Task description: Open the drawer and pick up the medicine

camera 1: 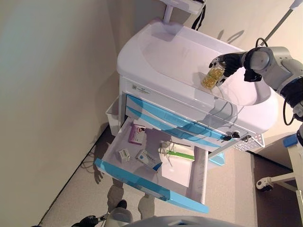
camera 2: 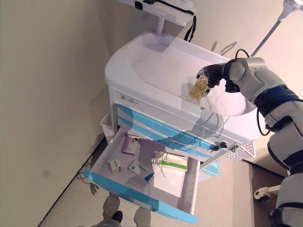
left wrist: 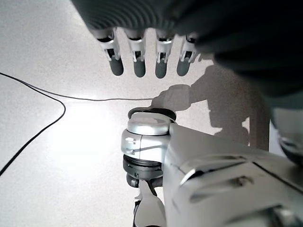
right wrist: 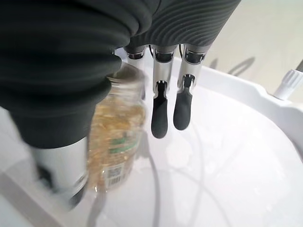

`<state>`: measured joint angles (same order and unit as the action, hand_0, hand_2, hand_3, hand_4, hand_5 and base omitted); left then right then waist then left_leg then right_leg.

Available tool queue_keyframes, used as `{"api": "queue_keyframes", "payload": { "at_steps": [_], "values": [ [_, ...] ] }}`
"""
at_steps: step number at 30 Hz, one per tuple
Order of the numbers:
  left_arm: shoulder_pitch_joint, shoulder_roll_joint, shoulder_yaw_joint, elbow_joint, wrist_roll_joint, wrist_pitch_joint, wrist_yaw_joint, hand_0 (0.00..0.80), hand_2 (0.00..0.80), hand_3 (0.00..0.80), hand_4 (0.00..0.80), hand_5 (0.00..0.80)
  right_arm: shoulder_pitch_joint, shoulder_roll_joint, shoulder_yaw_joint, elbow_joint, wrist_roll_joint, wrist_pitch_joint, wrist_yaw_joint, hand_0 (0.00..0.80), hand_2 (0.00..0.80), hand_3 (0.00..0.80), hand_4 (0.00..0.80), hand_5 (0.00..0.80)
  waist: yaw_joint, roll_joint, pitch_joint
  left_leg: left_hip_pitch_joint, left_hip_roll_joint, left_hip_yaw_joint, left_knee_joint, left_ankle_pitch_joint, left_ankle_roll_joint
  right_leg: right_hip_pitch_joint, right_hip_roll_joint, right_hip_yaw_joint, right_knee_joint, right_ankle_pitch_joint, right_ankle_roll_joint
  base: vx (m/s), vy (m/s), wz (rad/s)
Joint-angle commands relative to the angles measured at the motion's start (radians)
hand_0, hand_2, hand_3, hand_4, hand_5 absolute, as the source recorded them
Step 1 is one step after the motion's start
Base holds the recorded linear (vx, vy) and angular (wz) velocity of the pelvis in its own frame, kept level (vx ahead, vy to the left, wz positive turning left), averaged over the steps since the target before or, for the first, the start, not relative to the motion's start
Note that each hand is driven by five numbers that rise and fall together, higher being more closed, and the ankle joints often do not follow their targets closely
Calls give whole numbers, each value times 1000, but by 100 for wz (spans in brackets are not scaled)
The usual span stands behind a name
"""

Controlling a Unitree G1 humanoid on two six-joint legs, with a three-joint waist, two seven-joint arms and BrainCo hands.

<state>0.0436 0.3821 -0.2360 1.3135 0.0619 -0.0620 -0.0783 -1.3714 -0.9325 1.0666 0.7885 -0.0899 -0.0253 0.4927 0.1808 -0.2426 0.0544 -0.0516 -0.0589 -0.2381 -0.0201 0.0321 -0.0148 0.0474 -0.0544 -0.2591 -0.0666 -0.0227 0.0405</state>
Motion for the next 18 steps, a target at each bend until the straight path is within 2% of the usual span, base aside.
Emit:
{"api": "queue_keyframes", "payload": {
  "at_steps": [1, 18],
  "values": [
    [-21, -17, -13, 32, 12, -2, -3, 0, 0, 0, 0, 0, -33, 8, -25, 54, -34, -10, -24, 0, 0, 0, 0, 0, 10, -18, 17, -7, -17, 19, 35, -36, -9, -58, -22, -7, 109, 25, 53, 0, 0, 0],
    [-15, -16, -11, 32, 14, -2, -1, 0, 0, 0, 0, 0, -28, 6, -37, 53, -34, -12, -34, 0, 0, 0, 0, 0, 7, -18, 17, -5, -16, 25, 35, -39, -7, -58, -23, -1, 109, 27, 53, 0, 0, 0]
  ]
}}
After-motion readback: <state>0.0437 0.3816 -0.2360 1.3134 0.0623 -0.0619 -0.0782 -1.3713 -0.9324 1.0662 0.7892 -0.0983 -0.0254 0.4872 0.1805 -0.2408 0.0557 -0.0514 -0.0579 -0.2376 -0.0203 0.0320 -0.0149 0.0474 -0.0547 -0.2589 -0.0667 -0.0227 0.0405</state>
